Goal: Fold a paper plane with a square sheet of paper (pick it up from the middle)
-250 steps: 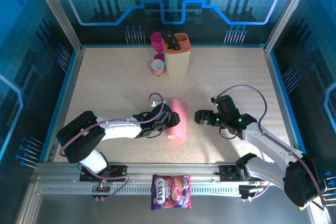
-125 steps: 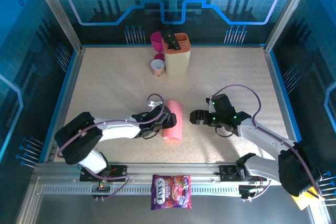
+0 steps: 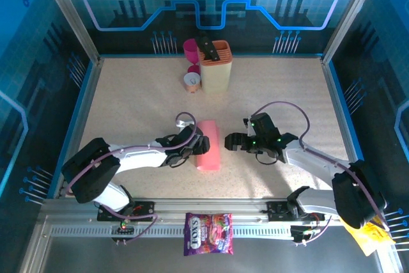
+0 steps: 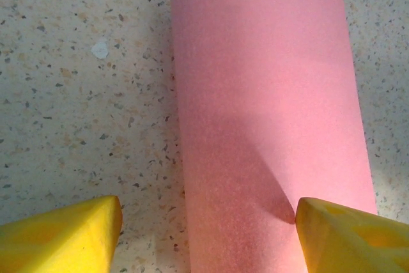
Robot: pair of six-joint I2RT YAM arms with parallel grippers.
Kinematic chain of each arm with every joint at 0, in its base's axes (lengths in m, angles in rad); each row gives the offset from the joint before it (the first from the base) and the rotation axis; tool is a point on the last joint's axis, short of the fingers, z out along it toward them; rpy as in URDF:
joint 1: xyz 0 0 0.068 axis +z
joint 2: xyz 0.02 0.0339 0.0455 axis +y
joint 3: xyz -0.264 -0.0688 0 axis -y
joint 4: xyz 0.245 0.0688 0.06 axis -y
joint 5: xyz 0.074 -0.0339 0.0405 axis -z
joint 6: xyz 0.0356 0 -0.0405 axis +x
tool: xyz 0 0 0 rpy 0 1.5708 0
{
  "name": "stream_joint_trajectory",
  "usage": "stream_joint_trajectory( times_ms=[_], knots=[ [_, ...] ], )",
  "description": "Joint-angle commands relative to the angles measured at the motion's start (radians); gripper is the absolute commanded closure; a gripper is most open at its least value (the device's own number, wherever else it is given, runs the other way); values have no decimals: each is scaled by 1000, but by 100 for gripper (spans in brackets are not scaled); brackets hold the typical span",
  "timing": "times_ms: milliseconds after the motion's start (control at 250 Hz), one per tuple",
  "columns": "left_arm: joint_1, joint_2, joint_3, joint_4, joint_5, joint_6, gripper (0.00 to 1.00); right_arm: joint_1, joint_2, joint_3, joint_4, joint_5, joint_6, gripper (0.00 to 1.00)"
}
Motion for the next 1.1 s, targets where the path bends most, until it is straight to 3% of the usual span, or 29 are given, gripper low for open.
stream_joint_trajectory(
  times_ms=[0,272,507,703,1095],
  knots=[
    [5,-13,-23,-13,4,39,26,20,33,32,33,-7,36,7],
    [3,-10,-14,-35,9,98,26,34,136,51,95,-29,82,23],
    [-2,8,3,-32,23,96,26,34,194,55,149,-43,109,57],
    [-13,32,36,-39,23,81,26,34,224,67,164,-54,108,75],
    [-30,80,58,-46,9,44,27,30,270,77,218,-99,111,92]
  ],
)
